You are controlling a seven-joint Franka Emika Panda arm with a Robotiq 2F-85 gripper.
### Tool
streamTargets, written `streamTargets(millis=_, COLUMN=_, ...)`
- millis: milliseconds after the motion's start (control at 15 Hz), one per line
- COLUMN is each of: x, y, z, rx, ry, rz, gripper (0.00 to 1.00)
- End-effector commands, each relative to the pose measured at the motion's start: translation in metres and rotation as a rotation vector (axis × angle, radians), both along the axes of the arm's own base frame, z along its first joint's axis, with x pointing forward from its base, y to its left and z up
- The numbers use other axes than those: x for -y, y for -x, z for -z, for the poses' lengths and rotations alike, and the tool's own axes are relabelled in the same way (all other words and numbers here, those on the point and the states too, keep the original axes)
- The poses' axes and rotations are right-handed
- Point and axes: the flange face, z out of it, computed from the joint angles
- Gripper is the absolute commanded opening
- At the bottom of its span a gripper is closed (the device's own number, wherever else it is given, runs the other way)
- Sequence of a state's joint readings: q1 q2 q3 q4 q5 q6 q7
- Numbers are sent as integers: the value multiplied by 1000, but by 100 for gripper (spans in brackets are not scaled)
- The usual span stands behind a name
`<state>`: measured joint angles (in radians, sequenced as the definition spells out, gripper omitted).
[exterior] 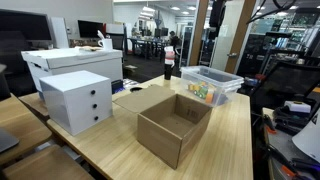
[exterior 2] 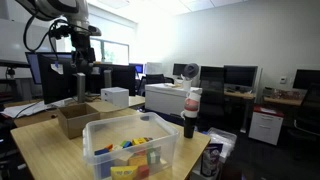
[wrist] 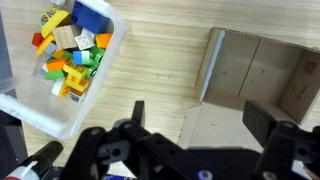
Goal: Close the brown box.
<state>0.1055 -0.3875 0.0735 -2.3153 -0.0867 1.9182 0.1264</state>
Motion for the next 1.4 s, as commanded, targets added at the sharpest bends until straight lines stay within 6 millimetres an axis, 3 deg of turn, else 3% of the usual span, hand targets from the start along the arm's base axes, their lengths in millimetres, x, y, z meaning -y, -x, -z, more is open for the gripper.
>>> streamTargets(millis=0, x=0, y=0, z=-1, rx=-1, ry=0, rz=0, gripper=100)
streamTargets(millis=800, x=3, y=0, z=-2, rx=-2, ry=-3, rz=0, gripper=100)
streamTargets(millis=933, x=19, y=2, z=-5, rx=-7, ry=2, rz=2, gripper=100)
streamTargets(millis=1333, x=103, y=5, z=-11, rx=-23, ry=-32, rz=-64, gripper=100)
